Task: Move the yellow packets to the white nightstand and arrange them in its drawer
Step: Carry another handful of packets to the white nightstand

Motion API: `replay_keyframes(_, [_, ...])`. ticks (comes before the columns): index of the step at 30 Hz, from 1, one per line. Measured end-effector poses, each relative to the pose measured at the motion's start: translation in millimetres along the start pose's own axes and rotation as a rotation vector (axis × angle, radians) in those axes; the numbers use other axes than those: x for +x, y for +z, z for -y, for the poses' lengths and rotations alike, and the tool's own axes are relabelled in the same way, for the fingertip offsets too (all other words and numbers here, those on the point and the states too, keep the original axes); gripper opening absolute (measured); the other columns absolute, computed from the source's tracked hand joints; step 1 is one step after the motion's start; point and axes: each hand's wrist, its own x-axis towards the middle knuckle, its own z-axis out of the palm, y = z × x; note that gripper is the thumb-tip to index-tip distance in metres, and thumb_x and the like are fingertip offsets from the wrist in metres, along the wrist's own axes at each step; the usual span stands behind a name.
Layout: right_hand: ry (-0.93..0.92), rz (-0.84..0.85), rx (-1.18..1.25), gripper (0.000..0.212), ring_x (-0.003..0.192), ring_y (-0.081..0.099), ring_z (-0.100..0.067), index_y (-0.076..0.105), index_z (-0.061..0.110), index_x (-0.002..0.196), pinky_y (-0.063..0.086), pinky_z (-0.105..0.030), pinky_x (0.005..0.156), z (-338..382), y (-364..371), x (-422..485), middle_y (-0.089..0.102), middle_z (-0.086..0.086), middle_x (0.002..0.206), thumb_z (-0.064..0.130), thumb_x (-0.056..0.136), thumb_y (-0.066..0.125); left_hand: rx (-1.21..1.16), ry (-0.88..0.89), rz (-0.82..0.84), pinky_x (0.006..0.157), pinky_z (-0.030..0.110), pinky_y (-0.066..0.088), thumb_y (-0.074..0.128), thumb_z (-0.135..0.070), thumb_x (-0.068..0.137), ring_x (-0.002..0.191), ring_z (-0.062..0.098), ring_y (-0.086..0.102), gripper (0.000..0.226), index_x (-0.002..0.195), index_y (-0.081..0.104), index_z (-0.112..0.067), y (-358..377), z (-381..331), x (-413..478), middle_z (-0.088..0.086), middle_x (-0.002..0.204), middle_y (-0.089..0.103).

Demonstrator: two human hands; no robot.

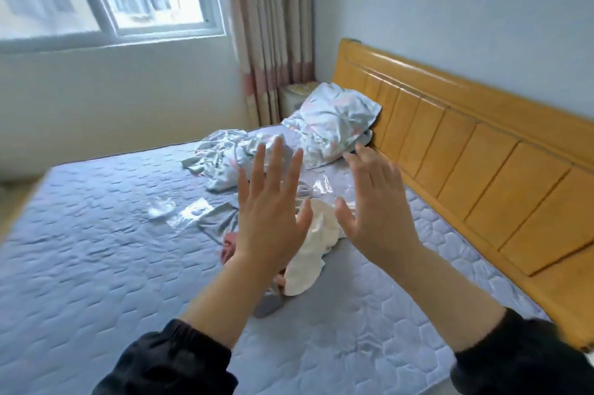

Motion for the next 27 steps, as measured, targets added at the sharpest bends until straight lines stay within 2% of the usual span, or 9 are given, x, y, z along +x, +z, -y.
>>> replay_keyframes(4, [-0.140,0.017,0.049,0.060,0.134,0.036,-0.034,0.037,0.007,0.135,0.032,-0.059,0.106,77,32,55,0.040,-0.017,0.142,0.035,0.082,0.042,0.169,-0.138,-0.052,0.111,0.058,0.014,0.032,-0.045,0.085,0.146,0.032,0.012,0.069,0.149,0.021,-0.022,-40,82,-12,0.010,0.159,0.017])
replay_keyframes(8, [-0.274,-0.006,0.143,0.061,0.130,0.040,-0.037,0.038,0.007,0.133,0.031,-0.061,0.106,163,58,87,0.044,-0.019,0.138,0.029,0.079,0.057,0.280,-0.293,-0.095,0.110,0.061,0.017,0.034,-0.044,0.083,0.145,0.032,0.014,0.070,0.149,0.022,-0.021,-86,155,-35,0.010,0.158,0.019])
replay_keyframes(16, [-0.441,0.068,0.236,0.065,0.132,0.037,-0.036,0.036,0.009,0.135,0.029,-0.059,0.108,358,88,82,0.041,-0.018,0.143,0.027,0.080,0.066,0.411,-0.475,-0.142,0.107,0.063,0.023,0.042,-0.038,0.084,0.144,0.035,0.020,0.069,0.148,0.022,-0.019,-186,276,-122,0.012,0.157,0.023])
replay_keyframes(20, [-0.466,0.087,0.259,0.064,0.134,0.035,-0.036,0.038,0.007,0.136,0.026,-0.058,0.108,469,93,51,0.039,-0.017,0.145,0.027,0.082,0.064,0.475,-0.515,-0.129,0.104,0.064,0.028,0.053,-0.036,0.080,0.141,0.037,0.027,0.073,0.146,0.028,-0.017,-249,342,-186,0.015,0.155,0.029])
replay_keyframes(27, [-0.446,0.094,0.291,0.063,0.139,0.028,-0.032,0.035,0.008,0.141,0.018,-0.054,0.113,650,84,16,0.034,-0.014,0.149,0.028,0.086,0.059,0.558,-0.485,-0.078,0.102,0.066,0.030,0.064,-0.034,0.080,0.141,0.038,0.028,0.079,0.146,0.026,-0.015,-365,460,-283,0.016,0.154,0.028])
